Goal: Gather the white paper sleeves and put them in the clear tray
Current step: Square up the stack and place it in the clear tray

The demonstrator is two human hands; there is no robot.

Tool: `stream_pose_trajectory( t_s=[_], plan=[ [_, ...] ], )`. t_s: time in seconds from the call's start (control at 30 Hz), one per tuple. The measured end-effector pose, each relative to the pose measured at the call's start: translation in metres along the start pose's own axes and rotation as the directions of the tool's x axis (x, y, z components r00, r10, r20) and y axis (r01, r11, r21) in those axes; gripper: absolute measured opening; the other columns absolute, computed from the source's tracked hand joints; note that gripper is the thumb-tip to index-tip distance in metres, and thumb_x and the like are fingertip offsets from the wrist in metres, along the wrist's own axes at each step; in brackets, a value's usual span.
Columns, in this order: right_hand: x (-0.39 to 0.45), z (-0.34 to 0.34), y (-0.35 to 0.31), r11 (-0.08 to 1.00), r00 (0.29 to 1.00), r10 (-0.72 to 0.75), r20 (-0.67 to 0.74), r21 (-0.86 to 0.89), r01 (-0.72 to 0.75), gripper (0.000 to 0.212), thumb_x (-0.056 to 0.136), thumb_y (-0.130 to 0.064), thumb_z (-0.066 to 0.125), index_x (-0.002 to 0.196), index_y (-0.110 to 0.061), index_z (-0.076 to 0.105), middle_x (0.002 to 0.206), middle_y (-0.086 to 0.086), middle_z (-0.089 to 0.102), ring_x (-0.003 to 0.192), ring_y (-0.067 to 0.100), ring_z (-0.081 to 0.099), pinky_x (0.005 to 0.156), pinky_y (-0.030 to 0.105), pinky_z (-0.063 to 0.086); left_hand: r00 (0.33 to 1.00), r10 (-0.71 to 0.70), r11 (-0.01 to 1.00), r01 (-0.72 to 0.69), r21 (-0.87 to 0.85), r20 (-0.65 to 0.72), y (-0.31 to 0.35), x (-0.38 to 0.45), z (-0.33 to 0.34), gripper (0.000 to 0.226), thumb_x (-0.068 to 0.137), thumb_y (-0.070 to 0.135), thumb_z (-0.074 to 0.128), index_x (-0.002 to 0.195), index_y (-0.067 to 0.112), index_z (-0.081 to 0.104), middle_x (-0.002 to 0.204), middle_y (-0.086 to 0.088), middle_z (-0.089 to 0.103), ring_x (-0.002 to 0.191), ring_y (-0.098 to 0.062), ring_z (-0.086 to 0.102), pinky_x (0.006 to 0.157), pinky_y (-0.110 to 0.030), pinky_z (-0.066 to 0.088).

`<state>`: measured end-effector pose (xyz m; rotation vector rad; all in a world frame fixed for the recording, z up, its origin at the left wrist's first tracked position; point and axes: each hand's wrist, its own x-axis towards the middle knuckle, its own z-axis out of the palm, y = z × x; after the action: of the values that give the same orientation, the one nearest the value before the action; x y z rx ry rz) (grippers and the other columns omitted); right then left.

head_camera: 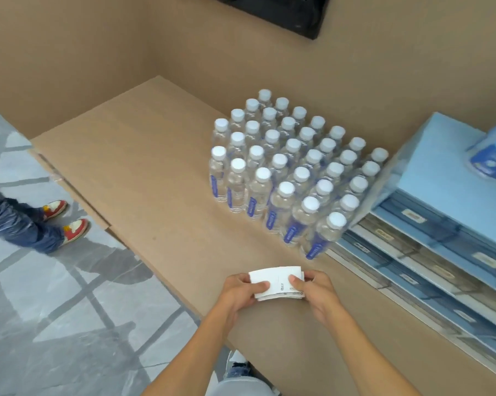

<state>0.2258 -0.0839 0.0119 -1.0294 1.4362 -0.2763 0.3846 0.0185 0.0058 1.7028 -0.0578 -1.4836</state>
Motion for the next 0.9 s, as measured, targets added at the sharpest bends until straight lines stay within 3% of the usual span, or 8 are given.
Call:
stream_pose_trajectory(
  t_s=[0.07,0.13,0.23,0.33,0.57,0.77,0.9],
  plan=[
    [-0.013,-0.025,0.016,0.996,1.0,0.005,-0.01,0.086,-0.004,0.025,0.084,-0.008,0.074,0.105,0.006,0.071,0.099,0.023,0.076,0.092,0.034,0.072,0.09,0.045,0.056,0.999,0.018,0.998,-0.02,0.051,0.047,-0.005,-0.006,0.02,0.033,0.075,0.008,0.083,0.104,0.0,0.068,0.089,-0.009,0.073,0.068,-0.012,0.073,0.06,-0.022,0.057],
    [-0.025,-0.052,0.033,0.986,0.999,0.022,-0.026,0.165,-0.017,0.021,0.085,-0.008,0.073,0.101,0.006,0.073,0.094,0.02,0.077,0.09,0.033,0.073,0.09,0.044,0.056,0.996,0.019,0.995,-0.028,0.093,0.091,-0.013,-0.01,0.042,0.044,0.073,0.012,0.085,0.111,-0.002,0.066,0.105,-0.016,0.075,0.096,-0.027,0.074,0.086,-0.038,0.06],
    [-0.044,-0.092,0.061,0.969,0.995,0.036,-0.089,0.248,-0.013,0.02,0.084,-0.01,0.075,0.098,0.003,0.073,0.089,0.017,0.078,0.084,0.029,0.074,0.085,0.041,0.057,0.982,0.005,0.983,-0.04,0.18,0.188,-0.027,-0.018,0.079,0.042,0.072,0.01,0.086,0.11,0.0,0.07,0.11,-0.018,0.076,0.107,-0.034,0.071,0.098,-0.049,0.054],
    [-0.064,-0.129,0.087,0.962,0.982,0.033,-0.183,0.273,0.019,0.025,0.079,-0.012,0.08,0.097,-0.001,0.067,0.089,0.016,0.076,0.079,0.025,0.072,0.078,0.036,0.057,0.96,0.022,0.963,-0.095,0.252,0.28,-0.045,-0.025,0.116,0.035,0.07,0.003,0.085,0.104,0.002,0.074,0.102,-0.016,0.078,0.098,-0.034,0.074,0.094,-0.047,0.057],
    [-0.109,-0.209,0.143,0.971,0.96,-0.053,-0.275,0.209,0.114,0.033,0.072,-0.001,0.08,0.096,-0.009,0.06,0.091,0.007,0.075,0.073,0.012,0.069,0.066,0.02,0.052,0.92,0.094,0.869,-0.262,0.419,0.38,-0.086,-0.057,0.191,0.039,0.06,-0.003,0.086,0.093,0.011,0.071,0.082,-0.001,0.078,0.068,-0.008,0.072,0.062,-0.018,0.055],
    [-0.131,-0.237,0.184,0.949,0.938,-0.072,-0.34,0.266,0.169,0.039,0.074,0.004,0.076,0.102,-0.016,0.058,0.096,0.003,0.073,0.056,0.003,0.06,0.045,0.019,0.044,0.882,0.239,0.736,-0.437,0.517,0.405,-0.117,-0.079,0.232,0.039,0.064,-0.011,0.082,0.099,0.002,0.069,0.088,-0.007,0.075,0.073,-0.012,0.067,0.066,-0.017,0.054],
    [-0.137,-0.237,0.199,0.916,0.929,-0.078,-0.362,0.342,0.21,0.043,0.075,0.009,0.074,0.107,-0.015,0.059,0.105,0.001,0.071,0.07,0.01,0.065,0.058,0.023,0.052,0.86,0.306,0.702,-0.494,0.514,0.409,-0.13,-0.086,0.243,0.043,0.068,-0.017,0.077,0.104,0.004,0.066,0.089,0.002,0.072,0.069,0.008,0.068,0.064,-0.006,0.051]
  ],
)
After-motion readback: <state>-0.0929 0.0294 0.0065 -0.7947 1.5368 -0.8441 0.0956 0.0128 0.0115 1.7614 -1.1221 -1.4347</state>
